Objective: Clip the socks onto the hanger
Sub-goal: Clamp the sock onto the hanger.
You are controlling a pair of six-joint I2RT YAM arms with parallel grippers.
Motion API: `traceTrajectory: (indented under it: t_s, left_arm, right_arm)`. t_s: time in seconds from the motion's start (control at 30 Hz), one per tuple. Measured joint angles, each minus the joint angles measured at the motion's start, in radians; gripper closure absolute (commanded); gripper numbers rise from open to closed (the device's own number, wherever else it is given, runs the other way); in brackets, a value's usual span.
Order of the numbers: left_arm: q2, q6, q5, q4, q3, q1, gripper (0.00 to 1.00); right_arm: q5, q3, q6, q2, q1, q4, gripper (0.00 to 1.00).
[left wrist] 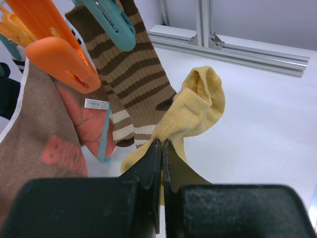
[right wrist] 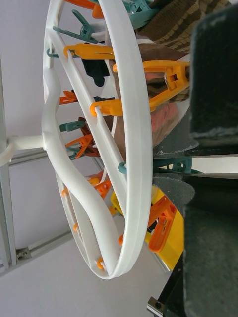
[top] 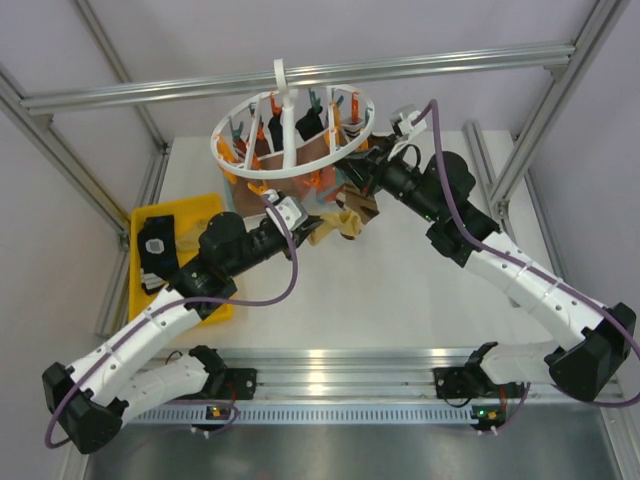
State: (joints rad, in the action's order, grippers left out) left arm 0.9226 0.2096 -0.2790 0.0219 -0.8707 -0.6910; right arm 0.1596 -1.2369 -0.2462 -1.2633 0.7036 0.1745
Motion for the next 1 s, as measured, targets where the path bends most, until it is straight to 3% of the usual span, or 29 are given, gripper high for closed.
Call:
traceTrajectory:
  t_s: [0.37,1.0]
  left_arm:
    - [0.052,-0.08,0.184,0.13,0.032,-0.023,1.0]
    - [0.108,-0.238,0.225,0.206,0.02,-0.023,1.0]
  right_arm:
    - [0.003,0.0,-0.019,0.005,0.0,-0.008,1.0]
    - [0.024,0.0,-0.054,0.005,-0.006,-0.005,1.0]
